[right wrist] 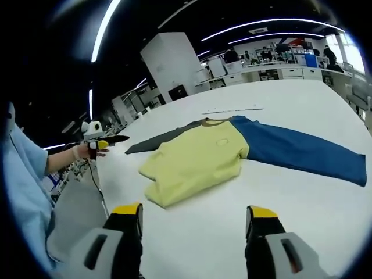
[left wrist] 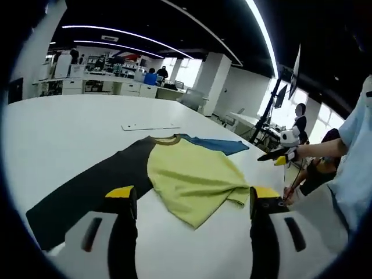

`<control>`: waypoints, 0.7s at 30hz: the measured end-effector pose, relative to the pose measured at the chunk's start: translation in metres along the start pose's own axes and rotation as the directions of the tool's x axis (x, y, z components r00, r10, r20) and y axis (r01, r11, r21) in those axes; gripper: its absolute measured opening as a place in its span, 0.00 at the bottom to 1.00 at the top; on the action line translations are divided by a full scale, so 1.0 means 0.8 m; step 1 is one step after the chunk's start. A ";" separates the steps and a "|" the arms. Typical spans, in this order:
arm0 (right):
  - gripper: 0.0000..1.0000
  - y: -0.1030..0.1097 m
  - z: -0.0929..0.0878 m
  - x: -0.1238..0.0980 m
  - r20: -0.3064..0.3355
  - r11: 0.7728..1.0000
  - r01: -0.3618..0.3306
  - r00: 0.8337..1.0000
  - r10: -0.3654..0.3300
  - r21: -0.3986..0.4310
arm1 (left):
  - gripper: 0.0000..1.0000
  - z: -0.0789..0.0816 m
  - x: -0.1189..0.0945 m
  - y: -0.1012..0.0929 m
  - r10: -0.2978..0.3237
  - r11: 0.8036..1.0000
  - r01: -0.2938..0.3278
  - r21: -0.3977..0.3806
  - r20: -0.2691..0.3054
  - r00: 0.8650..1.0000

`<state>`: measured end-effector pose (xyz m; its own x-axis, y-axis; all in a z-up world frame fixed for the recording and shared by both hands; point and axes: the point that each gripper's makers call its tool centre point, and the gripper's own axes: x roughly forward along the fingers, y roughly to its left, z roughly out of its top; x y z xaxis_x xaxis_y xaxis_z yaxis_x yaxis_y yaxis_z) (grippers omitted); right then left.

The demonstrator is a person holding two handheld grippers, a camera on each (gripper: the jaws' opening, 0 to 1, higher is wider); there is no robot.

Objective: Fold the garment on the visible template until the final outline fits inside the template.

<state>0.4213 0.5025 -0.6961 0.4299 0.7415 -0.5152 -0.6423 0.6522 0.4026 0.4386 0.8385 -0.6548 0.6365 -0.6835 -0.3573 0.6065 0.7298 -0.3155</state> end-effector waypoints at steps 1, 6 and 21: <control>0.72 0.000 0.000 0.000 0.001 1.000 -0.001 1.000 0.001 0.000 | 0.76 0.000 0.002 -0.001 -0.006 1.000 0.006 -0.002 0.004 1.000; 0.69 0.001 0.003 -0.001 0.003 1.000 0.007 1.000 -0.007 -0.019 | 0.74 0.002 0.005 -0.005 -0.011 1.000 0.011 -0.013 0.008 1.000; 0.45 0.027 -0.027 0.058 -0.083 0.999 -0.054 0.995 0.053 -0.006 | 0.69 -0.012 0.002 -0.012 -0.014 0.999 0.015 -0.042 0.019 1.000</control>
<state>0.4135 0.5477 -0.7273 0.3405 0.7594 -0.5543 -0.6682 0.6103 0.4256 0.4291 0.8309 -0.6609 0.6373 -0.6936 -0.3358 0.5949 0.7198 -0.3577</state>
